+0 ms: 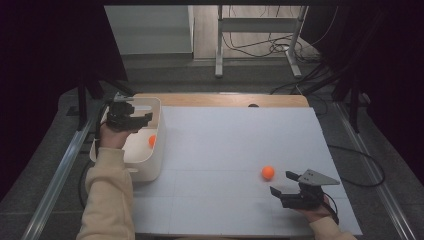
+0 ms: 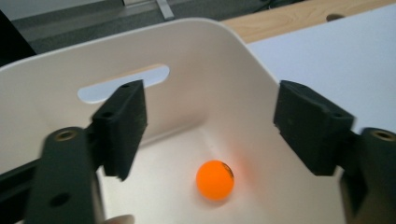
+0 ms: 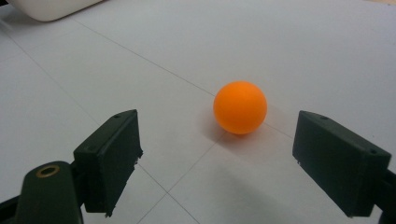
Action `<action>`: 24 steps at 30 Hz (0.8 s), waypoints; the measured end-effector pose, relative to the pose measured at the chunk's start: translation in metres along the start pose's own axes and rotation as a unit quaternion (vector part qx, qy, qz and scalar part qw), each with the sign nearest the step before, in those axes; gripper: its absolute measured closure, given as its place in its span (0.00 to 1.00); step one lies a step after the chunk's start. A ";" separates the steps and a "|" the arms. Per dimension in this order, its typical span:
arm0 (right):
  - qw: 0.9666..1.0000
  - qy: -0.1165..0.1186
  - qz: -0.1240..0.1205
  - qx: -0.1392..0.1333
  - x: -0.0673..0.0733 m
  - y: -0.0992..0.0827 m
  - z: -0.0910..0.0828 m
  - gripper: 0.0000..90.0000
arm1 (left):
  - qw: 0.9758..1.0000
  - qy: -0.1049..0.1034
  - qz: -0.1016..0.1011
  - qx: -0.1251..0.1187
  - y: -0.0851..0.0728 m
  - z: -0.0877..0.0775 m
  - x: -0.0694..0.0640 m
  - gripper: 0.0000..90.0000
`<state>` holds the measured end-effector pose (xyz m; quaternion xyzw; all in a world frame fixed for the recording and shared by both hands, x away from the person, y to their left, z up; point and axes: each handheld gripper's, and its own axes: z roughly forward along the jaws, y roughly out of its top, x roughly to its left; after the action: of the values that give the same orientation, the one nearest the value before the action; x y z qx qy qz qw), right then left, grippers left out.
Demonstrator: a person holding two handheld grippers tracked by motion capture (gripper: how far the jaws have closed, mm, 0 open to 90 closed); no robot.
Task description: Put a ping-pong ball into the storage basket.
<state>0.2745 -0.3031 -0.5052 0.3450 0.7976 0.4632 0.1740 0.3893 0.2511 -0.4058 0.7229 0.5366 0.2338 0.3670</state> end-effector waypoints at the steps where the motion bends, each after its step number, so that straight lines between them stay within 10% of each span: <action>1: 1.000 0.000 0.000 0.000 0.000 0.000 0.000 0.17 | 1.000 -0.005 0.001 -0.003 0.000 -0.001 -0.001 0.26; 16: 1.000 0.000 0.000 0.000 0.000 0.000 0.000 0.17 | 0.998 -0.048 0.002 -0.034 0.006 -0.009 -0.011 0.21; 24: 1.000 -0.001 0.001 -0.002 0.000 0.000 0.000 0.17 | 0.993 -0.099 0.012 -0.064 0.009 -0.015 -0.021 0.19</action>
<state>0.2747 -0.3032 -0.5048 0.3455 0.7965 0.4644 0.1748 0.3776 0.2339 -0.3882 0.7238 0.4728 0.2000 0.4610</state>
